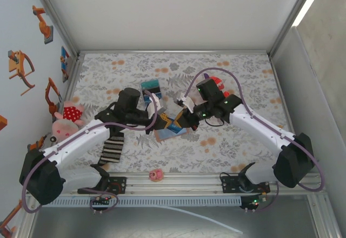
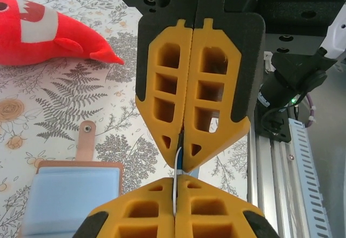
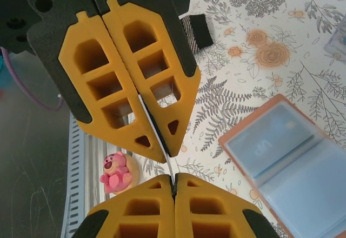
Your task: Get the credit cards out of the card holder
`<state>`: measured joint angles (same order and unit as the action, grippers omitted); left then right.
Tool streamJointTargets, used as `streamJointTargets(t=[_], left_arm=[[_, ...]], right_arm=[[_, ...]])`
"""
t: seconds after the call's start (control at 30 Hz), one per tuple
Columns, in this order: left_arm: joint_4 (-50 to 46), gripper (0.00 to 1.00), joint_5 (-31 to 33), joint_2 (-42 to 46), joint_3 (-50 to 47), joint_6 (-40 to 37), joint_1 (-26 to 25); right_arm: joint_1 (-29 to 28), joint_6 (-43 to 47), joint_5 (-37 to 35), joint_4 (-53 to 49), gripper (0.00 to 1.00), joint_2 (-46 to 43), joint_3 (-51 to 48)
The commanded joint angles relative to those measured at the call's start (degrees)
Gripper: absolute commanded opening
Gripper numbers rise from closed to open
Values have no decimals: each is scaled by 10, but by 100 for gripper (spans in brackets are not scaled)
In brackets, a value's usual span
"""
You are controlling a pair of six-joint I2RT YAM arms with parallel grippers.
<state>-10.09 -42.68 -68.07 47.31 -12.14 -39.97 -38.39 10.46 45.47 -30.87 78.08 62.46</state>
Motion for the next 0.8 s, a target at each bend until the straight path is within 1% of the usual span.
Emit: streamJointTargets(t=[0.0,0.03,0.07,0.1,0.13,0.2,0.27,0.33,0.43,0.5,0.6,0.67,0.77], left_arm=[[-19,0,-16,-1,10,-18,2],[-14,0,-17,3,7,-18,2],[-8,0,-14,7,3,-15,3],[0,0,-10,14,-1,-11,4],[9,0,-5,20,-7,-4,6],[35,0,7,39,-21,16,11],[73,0,29,60,-43,42,13],[118,0,57,86,-68,73,13],[196,0,102,126,-111,131,13],[257,0,144,151,-142,183,13],[331,0,177,172,-176,249,13],[376,0,179,174,-190,294,13],[421,0,174,167,-197,344,12]], right_arm=[[-2,2,-8,2,3,-7,18],[-2,-5,-19,8,10,-10,14],[-1,-14,-30,17,19,-15,9],[1,-21,-40,26,31,-22,2],[4,-30,-46,36,39,-28,-4],[14,-52,-55,62,46,-47,-24],[24,-80,-67,95,50,-67,-46],[31,-110,-83,133,52,-88,-71],[36,-184,-114,214,56,-118,-115],[36,-244,-123,279,57,-126,-142],[37,-317,-100,380,58,-124,-177],[37,-367,-69,457,60,-114,-197],[33,-402,-44,531,61,-97,-207]])
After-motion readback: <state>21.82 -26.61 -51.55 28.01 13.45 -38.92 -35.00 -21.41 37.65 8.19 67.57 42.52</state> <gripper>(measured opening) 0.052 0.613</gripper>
